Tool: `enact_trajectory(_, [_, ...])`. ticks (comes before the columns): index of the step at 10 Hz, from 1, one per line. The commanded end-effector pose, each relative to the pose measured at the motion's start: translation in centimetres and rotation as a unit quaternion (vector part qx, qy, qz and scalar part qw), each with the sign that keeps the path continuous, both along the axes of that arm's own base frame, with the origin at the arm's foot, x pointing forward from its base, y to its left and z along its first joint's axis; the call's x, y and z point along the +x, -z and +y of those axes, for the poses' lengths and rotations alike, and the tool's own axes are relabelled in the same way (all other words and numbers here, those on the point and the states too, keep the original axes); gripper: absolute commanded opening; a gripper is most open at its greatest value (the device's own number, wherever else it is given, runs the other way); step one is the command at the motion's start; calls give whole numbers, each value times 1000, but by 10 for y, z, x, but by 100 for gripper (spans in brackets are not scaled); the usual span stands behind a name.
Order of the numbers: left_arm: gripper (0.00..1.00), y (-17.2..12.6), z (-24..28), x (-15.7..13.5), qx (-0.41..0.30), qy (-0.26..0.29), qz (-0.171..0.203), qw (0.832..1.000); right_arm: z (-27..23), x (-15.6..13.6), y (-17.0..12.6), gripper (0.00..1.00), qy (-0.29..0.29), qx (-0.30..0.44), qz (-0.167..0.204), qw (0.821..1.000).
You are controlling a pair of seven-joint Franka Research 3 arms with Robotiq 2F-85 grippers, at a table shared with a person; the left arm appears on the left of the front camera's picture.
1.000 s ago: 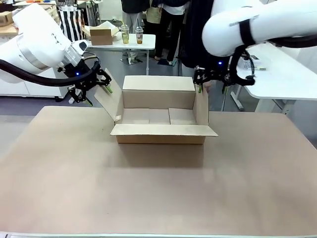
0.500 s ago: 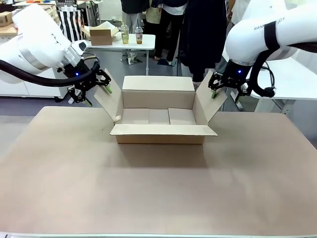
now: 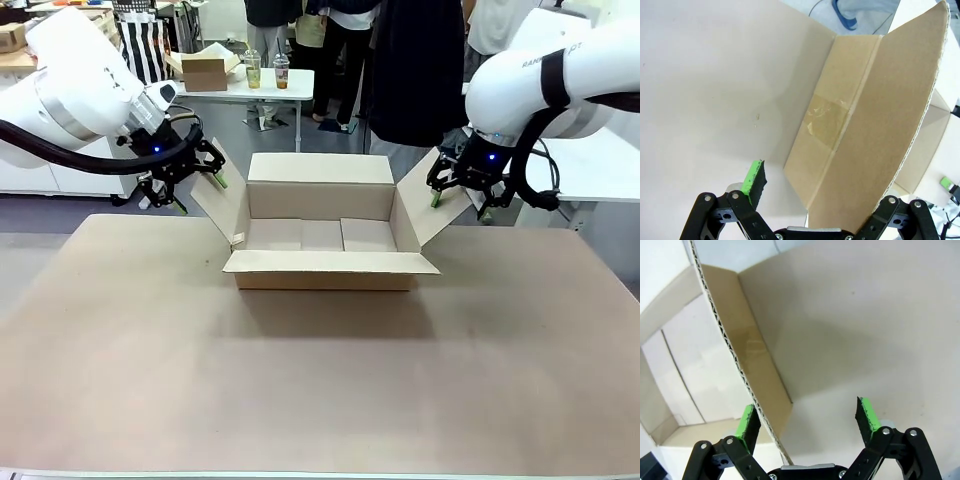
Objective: Pack the gift set into the box.
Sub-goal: Place both hands on the side flaps of the Package Box and spread them outward, then lift both hands away from the flaps of the Package Box.
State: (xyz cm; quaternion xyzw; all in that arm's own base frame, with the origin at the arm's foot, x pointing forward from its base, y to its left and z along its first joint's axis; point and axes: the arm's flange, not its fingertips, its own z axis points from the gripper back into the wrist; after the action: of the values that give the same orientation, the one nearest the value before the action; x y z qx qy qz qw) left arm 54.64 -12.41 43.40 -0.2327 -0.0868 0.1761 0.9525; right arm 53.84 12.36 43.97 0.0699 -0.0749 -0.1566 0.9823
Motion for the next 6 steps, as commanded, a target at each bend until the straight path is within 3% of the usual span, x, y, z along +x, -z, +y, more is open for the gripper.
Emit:
enact_trajectory(1, [100, -1, -1, 0, 6, -5, 4, 1000, 3, 1, -6, 100, 0, -15, 0, 1000])
enact_trajectory(6, [100, -1, -1, 0, 6, -5, 4, 1000, 3, 1, -6, 100, 0, -15, 0, 1000])
